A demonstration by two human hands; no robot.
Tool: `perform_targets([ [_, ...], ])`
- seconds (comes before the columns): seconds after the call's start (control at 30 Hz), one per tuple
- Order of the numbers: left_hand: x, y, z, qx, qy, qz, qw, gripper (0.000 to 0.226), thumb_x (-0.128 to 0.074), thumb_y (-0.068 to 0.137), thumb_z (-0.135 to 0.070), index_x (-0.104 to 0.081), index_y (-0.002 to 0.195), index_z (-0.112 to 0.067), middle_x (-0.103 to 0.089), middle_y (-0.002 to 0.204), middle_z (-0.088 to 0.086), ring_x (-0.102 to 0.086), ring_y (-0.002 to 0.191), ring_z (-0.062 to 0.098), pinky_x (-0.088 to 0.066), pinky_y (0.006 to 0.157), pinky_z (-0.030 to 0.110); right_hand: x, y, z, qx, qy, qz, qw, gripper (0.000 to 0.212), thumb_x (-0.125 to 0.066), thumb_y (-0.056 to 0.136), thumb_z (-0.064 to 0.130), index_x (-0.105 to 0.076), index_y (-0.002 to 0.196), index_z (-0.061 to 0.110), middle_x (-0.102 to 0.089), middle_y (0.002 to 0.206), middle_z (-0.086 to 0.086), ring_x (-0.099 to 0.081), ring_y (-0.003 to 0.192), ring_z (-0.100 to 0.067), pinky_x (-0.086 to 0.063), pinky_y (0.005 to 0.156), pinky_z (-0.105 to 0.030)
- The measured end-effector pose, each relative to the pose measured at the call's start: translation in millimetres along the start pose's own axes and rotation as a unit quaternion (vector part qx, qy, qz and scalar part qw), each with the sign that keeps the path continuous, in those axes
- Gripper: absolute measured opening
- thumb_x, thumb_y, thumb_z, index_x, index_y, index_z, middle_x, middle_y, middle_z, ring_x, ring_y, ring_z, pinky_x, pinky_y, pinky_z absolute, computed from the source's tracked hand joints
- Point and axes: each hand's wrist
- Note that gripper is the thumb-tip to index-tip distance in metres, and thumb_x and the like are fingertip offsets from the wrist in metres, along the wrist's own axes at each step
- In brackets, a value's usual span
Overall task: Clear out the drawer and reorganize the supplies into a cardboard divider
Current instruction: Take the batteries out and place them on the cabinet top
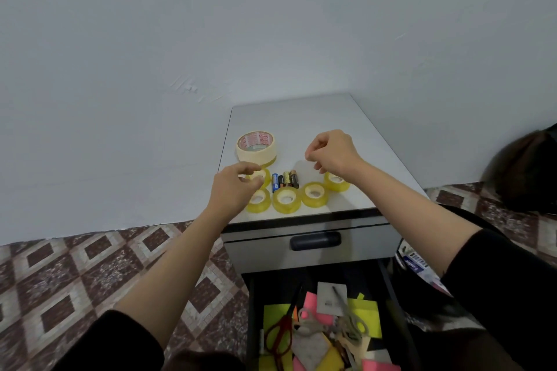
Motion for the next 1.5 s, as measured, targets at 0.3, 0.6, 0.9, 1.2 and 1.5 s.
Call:
perform_targets([
  [0.3,-46,-103,17,-0.044,-0.05,0.059,0.996,0.007,-0.068,0.083,-0.014,-0.07,0.077,-0.016,-0.062,0.067,-0.013,-0.054,0.058,-0.015,-0.039,0.061,0.002,-6,-100,-62,-0.005,0.059,0.043,0.997,0.026,-0.062,0.082,-0.003,-0.059,0.062,0.013,-0.054,0.054,0.001,-0.053,0.042,-0.007,-0.046,0.044,-0.021],
  [0.6,-104,-171,86,0.061,-0.011,0.149,0.987,0.012,-0.064,0.087,-0.018,-0.072,0.088,-0.009,-0.068,0.081,0.002,-0.058,0.072,0.007,-0.04,0.06,0.007,-36,-162,-166,-0.121,0.025,0.084,0.989,0.029,-0.06,0.082,-0.007,-0.059,0.059,0.012,-0.055,0.053,-0.003,-0.049,0.034,-0.001,-0.041,0.038,-0.016],
  [0.9,-111,-166,147,0.192,-0.04,0.112,0.974,0.015,-0.054,0.093,-0.015,-0.066,0.101,-0.011,-0.066,0.099,0.008,-0.06,0.091,0.02,-0.048,0.08,0.029,-58,-164,-233,-0.182,-0.047,0.088,0.978,0.024,-0.064,0.079,0.0,-0.064,0.063,0.018,-0.058,0.06,0.007,-0.053,0.048,-0.001,-0.044,0.05,-0.012],
  [1.2,-127,-136,176,0.213,0.135,0.217,0.943,0.03,-0.042,0.095,-0.008,-0.062,0.116,0.002,-0.062,0.109,0.016,-0.059,0.095,0.025,-0.047,0.077,0.029,-82,-153,-250,-0.23,-0.046,0.135,0.963,0.018,-0.058,0.082,-0.007,-0.067,0.071,0.005,-0.056,0.06,-0.001,-0.051,0.039,-0.002,-0.039,0.037,-0.01],
  [1.5,-190,-167,225,0.162,0.274,0.429,0.846,0.066,-0.039,0.098,-0.026,-0.003,0.148,-0.001,-0.003,0.156,0.018,-0.002,0.144,0.032,-0.007,0.116,0.036,-108,-156,-271,-0.244,-0.052,0.185,0.951,0.032,-0.061,0.081,-0.007,-0.06,0.059,0.016,-0.056,0.061,0.005,-0.054,0.048,-0.001,-0.042,0.043,-0.009],
])
Point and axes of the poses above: each hand's wrist, its own y-axis towards the middle knuckle, its own x-axis out of the back of the hand, z = x × y
